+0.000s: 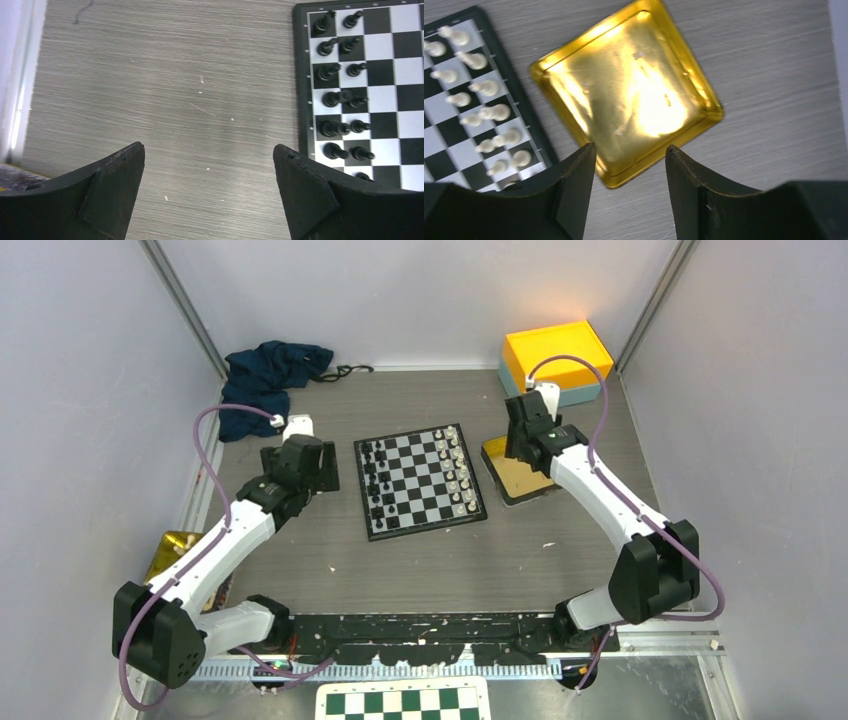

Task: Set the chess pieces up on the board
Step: Reset both arms

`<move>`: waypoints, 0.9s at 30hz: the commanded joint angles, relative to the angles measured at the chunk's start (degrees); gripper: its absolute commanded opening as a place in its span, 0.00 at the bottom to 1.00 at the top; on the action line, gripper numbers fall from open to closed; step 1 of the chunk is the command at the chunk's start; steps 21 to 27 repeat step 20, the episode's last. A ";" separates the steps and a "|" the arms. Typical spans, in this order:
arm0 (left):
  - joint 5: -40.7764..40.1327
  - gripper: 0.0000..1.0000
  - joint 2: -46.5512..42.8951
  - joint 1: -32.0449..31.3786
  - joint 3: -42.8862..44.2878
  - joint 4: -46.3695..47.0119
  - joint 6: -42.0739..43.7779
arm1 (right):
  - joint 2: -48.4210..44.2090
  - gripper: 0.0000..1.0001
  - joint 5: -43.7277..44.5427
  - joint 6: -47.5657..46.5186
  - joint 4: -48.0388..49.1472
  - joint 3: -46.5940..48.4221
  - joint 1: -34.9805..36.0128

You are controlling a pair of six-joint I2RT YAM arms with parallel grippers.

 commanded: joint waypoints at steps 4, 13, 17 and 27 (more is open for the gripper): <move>-2.11 1.00 -2.01 2.60 0.44 3.25 5.74 | -4.74 0.62 5.88 -1.25 4.28 -4.29 -3.94; -0.77 1.00 -2.39 3.48 0.18 3.34 5.08 | -5.37 0.63 6.20 -1.26 5.20 -4.87 -4.36; -0.67 1.00 -2.48 3.48 0.20 3.21 4.99 | -5.64 0.62 5.34 -1.48 5.71 -5.51 -4.37; -0.59 1.00 -2.57 3.48 0.10 3.16 4.99 | -6.07 0.64 6.11 -1.28 5.64 -5.78 -4.40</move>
